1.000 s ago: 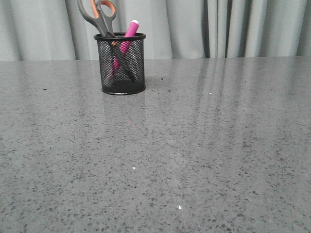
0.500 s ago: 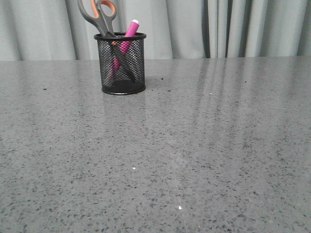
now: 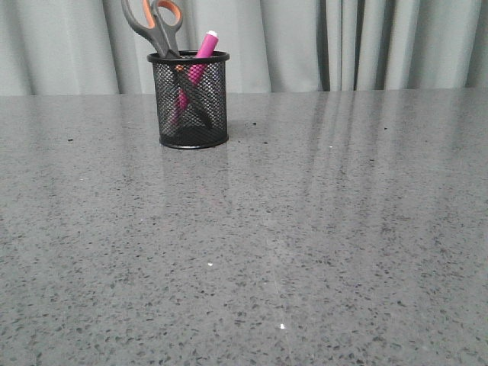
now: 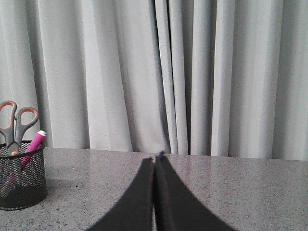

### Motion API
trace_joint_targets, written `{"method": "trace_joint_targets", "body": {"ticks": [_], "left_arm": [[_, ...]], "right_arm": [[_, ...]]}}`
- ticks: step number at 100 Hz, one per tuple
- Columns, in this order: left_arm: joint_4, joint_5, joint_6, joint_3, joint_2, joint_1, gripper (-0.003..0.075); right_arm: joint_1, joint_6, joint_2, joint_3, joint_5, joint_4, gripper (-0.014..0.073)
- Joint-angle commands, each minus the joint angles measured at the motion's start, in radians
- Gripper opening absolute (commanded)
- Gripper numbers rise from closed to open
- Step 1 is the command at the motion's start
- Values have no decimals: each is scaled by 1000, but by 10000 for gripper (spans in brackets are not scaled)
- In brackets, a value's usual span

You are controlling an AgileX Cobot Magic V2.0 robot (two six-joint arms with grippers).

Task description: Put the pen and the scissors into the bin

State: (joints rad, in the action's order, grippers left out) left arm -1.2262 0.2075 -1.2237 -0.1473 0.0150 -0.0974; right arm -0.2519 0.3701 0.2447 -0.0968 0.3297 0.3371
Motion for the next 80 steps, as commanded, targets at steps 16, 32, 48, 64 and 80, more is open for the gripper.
{"method": "trace_joint_targets", "body": {"ticks": [16,32,48,64,80], "left_arm": [[748,-57,734,-25,11,8,-19],[1149,-157,1172,27,11,8,-19],[1194,-191,1182,110,-28,15,-19],[1203,-208,1198,197,-52,34,-19],[1212,-140,1224,194,-52,47,-19]], "right_arm": [[5,5,6,-24,66,-10,-70],[5,5,6,-24,66,-10,-70],[5,5,6,-24,66,-10,-70],[5,5,6,-24,66,-10,-70],[5,5,6,-24,63,-10,-70]]}}
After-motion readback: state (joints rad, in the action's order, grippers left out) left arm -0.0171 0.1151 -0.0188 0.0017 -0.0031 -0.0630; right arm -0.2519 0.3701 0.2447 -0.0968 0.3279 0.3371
